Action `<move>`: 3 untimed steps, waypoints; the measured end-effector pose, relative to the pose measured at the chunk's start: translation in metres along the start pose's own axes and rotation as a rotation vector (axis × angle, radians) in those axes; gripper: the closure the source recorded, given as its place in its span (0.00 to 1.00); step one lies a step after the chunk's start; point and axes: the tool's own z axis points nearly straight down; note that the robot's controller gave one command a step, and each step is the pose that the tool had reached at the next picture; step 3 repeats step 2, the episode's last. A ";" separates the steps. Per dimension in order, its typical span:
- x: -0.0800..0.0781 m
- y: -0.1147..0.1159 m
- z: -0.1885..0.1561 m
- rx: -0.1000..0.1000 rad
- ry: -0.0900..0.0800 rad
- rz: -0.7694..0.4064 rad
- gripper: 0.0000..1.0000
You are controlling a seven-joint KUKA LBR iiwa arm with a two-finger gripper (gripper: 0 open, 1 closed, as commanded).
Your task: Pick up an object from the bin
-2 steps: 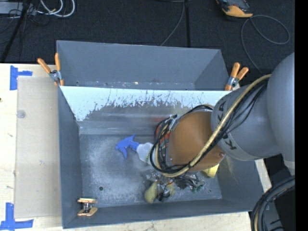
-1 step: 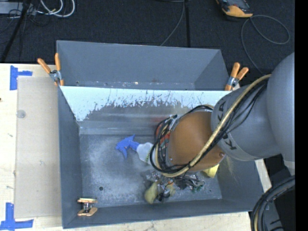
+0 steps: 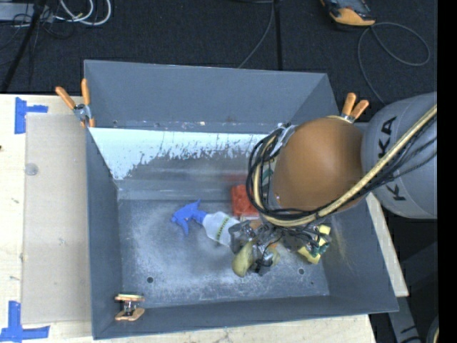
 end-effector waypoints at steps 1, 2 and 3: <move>0.000 0.000 0.000 0.000 0.000 0.001 1.00; -0.010 -0.009 -0.129 -0.001 -0.001 -0.011 1.00; -0.010 -0.009 -0.129 -0.001 -0.001 -0.011 1.00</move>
Offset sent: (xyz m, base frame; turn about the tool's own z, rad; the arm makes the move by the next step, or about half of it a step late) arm 0.0122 -0.0036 0.1301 -0.0145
